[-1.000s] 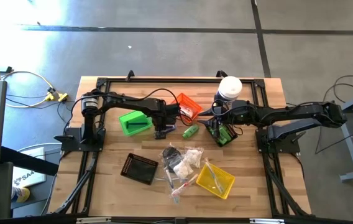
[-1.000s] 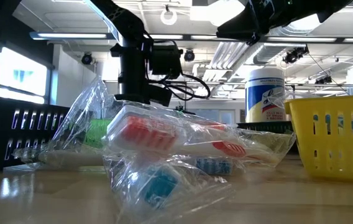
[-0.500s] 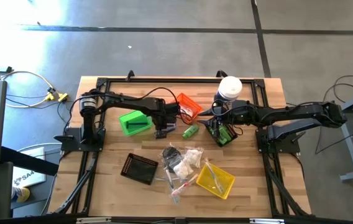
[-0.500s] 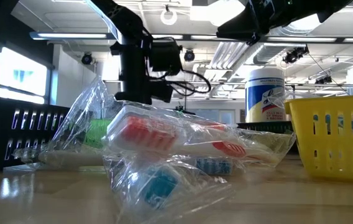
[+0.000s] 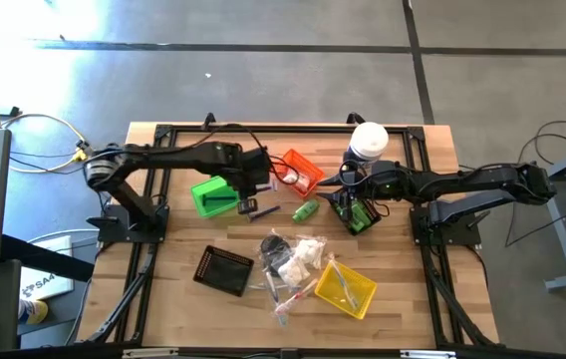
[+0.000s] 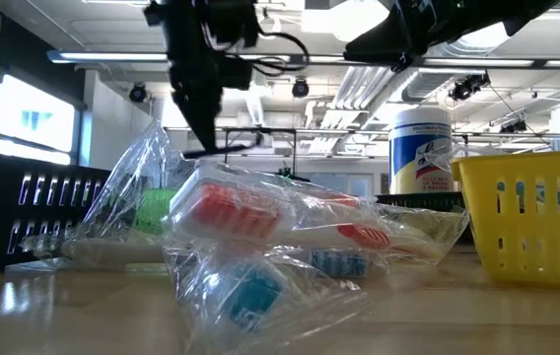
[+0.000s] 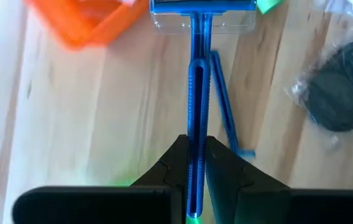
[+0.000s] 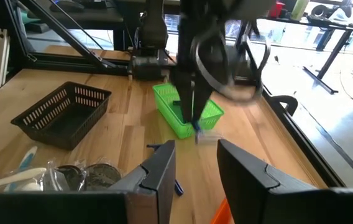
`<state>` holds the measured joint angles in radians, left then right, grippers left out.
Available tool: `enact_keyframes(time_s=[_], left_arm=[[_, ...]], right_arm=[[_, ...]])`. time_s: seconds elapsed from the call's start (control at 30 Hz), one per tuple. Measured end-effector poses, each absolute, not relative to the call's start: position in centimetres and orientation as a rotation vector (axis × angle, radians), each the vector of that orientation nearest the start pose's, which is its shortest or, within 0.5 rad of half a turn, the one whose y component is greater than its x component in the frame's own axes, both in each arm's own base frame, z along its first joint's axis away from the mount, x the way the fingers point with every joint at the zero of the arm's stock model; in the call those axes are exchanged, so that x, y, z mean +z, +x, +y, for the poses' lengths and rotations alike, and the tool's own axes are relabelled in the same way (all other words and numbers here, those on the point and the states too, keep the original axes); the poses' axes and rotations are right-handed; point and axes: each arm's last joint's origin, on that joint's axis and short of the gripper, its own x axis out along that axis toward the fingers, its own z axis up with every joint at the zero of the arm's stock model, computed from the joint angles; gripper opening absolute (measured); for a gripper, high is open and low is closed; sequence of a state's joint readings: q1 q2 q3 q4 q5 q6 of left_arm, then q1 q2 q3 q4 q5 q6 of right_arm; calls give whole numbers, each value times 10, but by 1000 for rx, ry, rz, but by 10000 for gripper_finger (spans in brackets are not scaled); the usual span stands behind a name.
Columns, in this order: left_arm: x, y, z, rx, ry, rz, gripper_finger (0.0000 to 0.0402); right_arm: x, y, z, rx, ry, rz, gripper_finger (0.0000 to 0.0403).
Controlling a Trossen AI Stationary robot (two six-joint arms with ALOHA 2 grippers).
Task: Pick & Place Travel size toiletries
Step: Put the blue razor into the green bin
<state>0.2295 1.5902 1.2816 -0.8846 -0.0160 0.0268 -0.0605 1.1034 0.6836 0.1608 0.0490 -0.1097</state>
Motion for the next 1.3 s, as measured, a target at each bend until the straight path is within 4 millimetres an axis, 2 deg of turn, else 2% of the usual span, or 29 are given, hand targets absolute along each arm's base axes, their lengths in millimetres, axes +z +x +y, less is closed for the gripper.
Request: enact_keyframes(time_s=[0.13,0.33,0.4,0.5,0.6,0.67,0.8,0.97,1.1,1.3], left_arm=[[273,285,69,307,-173,1230,31],[277,268,67,482,-266,1317,31],[270,266,67,514,-276,1331,31],[249,262,66,542,-306,1354,31],[225,250,62,564,-356,1437,31],[216,243,61,606,-395,1457,31],[212,232,57,639,-422,1427,31],[210,217,57,724,-497,1294,31],[201,210,55,751,-543,1242,31],[201,210,55,748,-551,1233,31]], right_arm=[[269,242,-16,-96,-108,265,111],[269,242,-16,-98,-108,265,111],[269,242,-16,-95,-108,267,111],[268,242,-16,-94,-109,277,111],[267,242,-16,-94,-109,289,111],[267,241,-16,-93,-109,290,111],[267,242,-16,-91,-125,290,111],[267,242,-16,-93,-111,288,111],[268,242,-16,-93,-112,284,111],[268,242,-16,-93,-114,279,111]])
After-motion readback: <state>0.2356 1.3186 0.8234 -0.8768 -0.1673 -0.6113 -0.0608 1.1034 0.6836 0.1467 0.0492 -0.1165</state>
